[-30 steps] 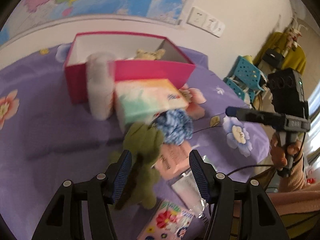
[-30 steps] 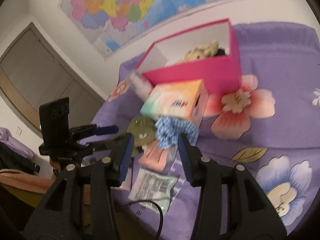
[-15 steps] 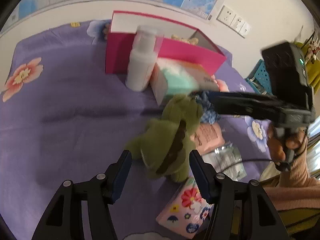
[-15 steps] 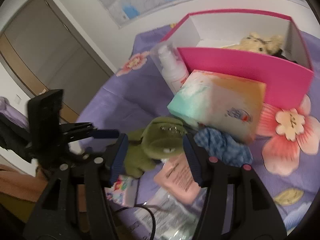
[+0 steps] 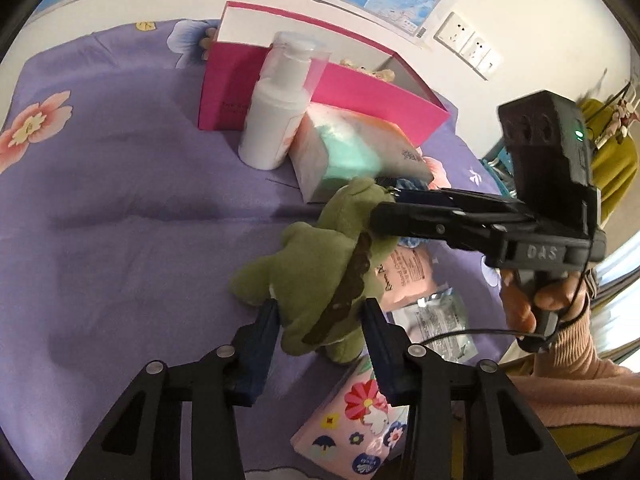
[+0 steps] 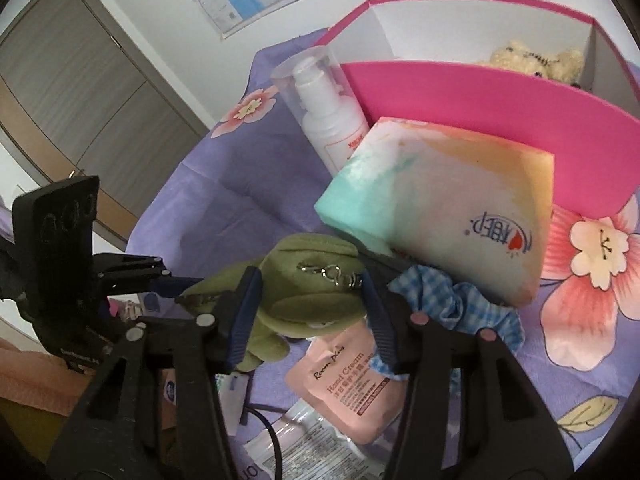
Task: Organize soft objects
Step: 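Grasp the green plush frog with the right gripper, then carry the green frog into the pink box and open the right gripper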
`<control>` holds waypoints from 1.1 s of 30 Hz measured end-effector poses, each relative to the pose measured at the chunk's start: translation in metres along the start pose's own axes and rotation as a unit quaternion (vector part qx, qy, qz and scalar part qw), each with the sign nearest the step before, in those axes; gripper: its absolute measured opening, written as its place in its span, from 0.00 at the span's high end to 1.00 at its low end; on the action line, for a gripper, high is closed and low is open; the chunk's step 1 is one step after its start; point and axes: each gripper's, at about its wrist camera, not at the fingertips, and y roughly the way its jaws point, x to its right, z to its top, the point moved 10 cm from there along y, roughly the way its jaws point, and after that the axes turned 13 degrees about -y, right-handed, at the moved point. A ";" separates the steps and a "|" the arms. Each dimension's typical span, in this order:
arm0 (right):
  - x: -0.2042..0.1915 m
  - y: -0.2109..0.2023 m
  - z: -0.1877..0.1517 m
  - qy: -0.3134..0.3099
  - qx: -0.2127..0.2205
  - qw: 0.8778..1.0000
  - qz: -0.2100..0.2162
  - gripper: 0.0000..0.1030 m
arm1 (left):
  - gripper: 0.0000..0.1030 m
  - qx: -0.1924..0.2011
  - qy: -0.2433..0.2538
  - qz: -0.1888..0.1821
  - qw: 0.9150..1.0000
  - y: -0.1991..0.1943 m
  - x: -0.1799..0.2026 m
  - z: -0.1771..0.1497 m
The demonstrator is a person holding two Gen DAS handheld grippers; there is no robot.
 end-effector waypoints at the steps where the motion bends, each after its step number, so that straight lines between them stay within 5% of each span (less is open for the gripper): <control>1: -0.002 -0.003 0.001 -0.002 0.005 1.000 -0.003 0.48 | 0.59 0.004 0.004 0.001 1.000 -0.002 0.001 0.002; 11: -0.022 -0.059 0.030 -0.020 0.081 0.996 -0.030 0.48 | 0.57 0.093 0.034 -0.030 0.995 -0.057 0.030 0.048; 22: -0.029 -0.113 0.104 -0.057 0.170 0.981 -0.069 0.48 | 0.56 0.201 0.097 -0.034 0.974 -0.120 0.075 0.131; 27: -0.007 -0.122 0.140 -0.053 0.193 0.976 -0.086 0.48 | 0.55 0.204 0.109 -0.029 0.973 -0.116 0.082 0.169; 33: 0.042 -0.103 0.166 -0.006 0.192 0.977 -0.089 0.48 | 0.55 0.170 0.082 -0.022 0.982 -0.071 0.069 0.213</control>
